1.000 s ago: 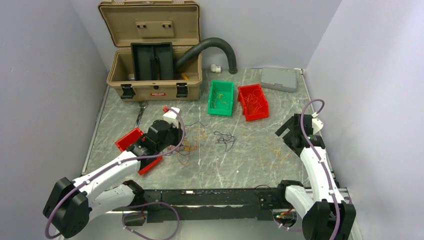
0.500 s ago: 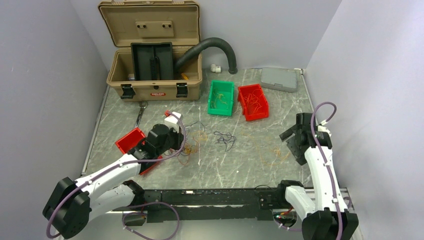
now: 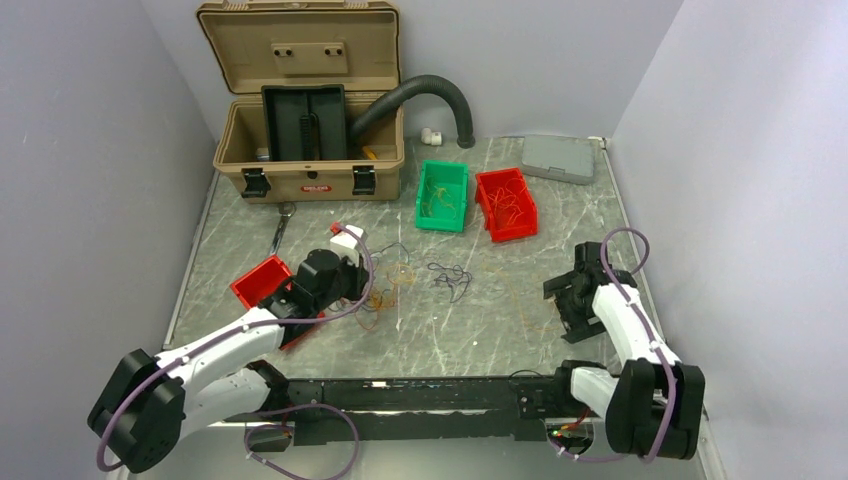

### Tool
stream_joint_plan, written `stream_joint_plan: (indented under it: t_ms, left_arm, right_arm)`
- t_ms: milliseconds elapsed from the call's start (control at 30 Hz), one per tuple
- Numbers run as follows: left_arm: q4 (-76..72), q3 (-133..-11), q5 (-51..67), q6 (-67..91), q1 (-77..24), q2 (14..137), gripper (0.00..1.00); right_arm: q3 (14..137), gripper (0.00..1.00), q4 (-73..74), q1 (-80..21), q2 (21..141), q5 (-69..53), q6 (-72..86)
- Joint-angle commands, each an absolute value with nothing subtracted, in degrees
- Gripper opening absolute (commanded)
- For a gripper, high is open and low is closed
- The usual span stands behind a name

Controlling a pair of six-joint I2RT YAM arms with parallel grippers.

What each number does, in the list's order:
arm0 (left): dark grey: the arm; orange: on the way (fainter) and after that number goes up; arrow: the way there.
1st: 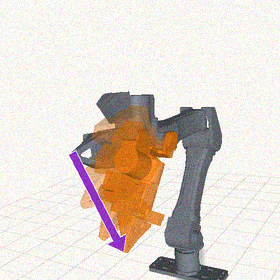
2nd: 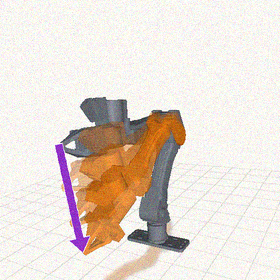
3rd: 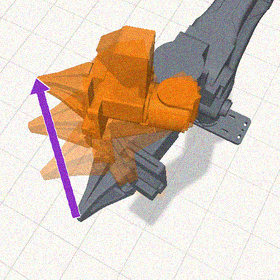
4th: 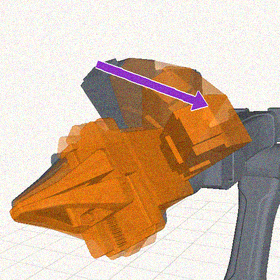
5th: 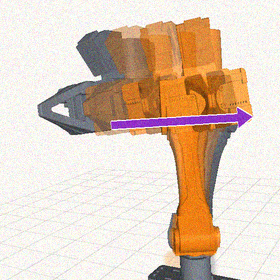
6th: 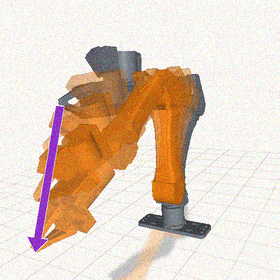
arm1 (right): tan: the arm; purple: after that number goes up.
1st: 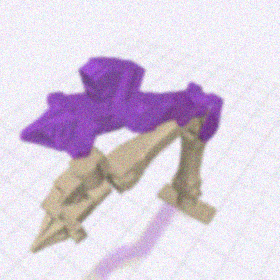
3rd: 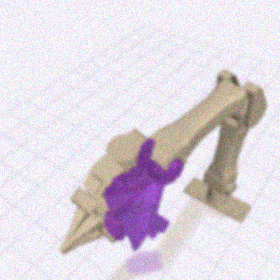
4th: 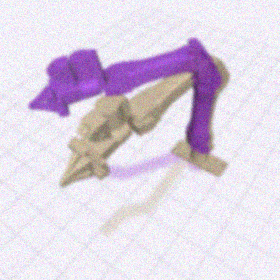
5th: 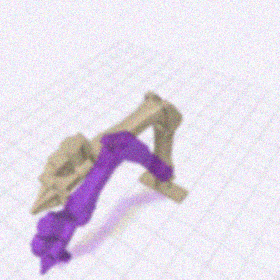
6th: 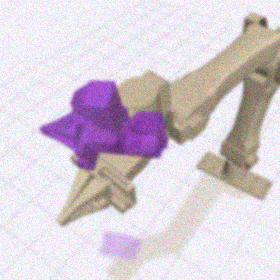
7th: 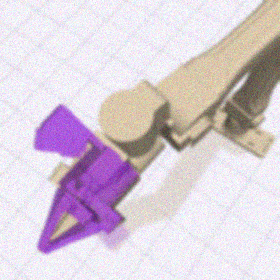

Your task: Untangle the cables

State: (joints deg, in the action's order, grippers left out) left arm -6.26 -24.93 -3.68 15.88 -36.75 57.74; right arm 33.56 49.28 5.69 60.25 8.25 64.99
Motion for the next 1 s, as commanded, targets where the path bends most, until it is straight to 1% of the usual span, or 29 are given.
stream_joint_plan:
  t_ms: [0,167,233,267,333,367,400,433,467,500,600,767,967]
  left_arm:
    - [-8.7,-26.3,-3.4,15.5,-36.9,59.1,0.00]
    - [-8.5,-26.8,-3.5,15.3,-37.0,60.1,0.00]
    - [-8.5,-26.8,-3.8,15.2,-37.0,60.2,0.00]
    - [-8.5,-26.7,-3.8,15.2,-36.9,60.2,0.00]
    - [-8.5,-26.7,-4.0,15.2,-37.0,60.2,0.00]
    - [-8.4,-26.7,-4.1,15.1,-37.0,60.2,0.00]
    - [-8.3,-26.7,-4.3,15.1,-37.0,60.2,0.00]
    - [-8.2,-26.7,-4.4,15.1,-37.0,60.2,0.00]
    - [-8.2,-26.7,-4.7,15.1,-36.9,60.1,0.00]
    - [-8.1,-26.7,-4.8,15.1,-37.0,60.0,0.00]
    - [-7.9,-26.6,-5.4,15.3,-36.9,59.8,0.00]
    - [-8.2,-26.2,-6.4,15.5,-36.9,58.9,0.00]
    - [-8.1,-25.5,-8.7,15.6,-37.0,57.6,0.00]
  right_arm:
    - [30.9,1.00,39.6,6.9,63.9,4.6,71.5]
    - [29.9,1.00,36.7,7.4,68.2,5.8,75.1]
    - [29.3,0.97,34.4,7.8,70.0,5.2,75.5]
    - [29.3,0.90,33.7,7.8,71.0,4.9,75.7]
    - [29.4,0.64,33.3,7.8,72.9,4.2,75.9]
    - [29.5,0.47,33.5,7.8,73.4,4.1,75.7]
    - [29.6,0.34,33.8,7.8,73.5,4.2,75.5]
    - [29.7,0.22,34.0,7.8,72.9,4.6,75.0]
    - [29.7,0.09,34.1,7.7,71.9,4.8,74.5]
    - [29.8,0.00,34.3,7.7,70.3,5.2,73.8]
    - [31.4,0.00,35.3,7.7,65.2,5.7,69.8]
    - [38.3,0.00,36.4,7.0,61.1,1.2,59.7]
    - [45.6,0.00,33.5,1.5,58.5,-1.4,54.0]
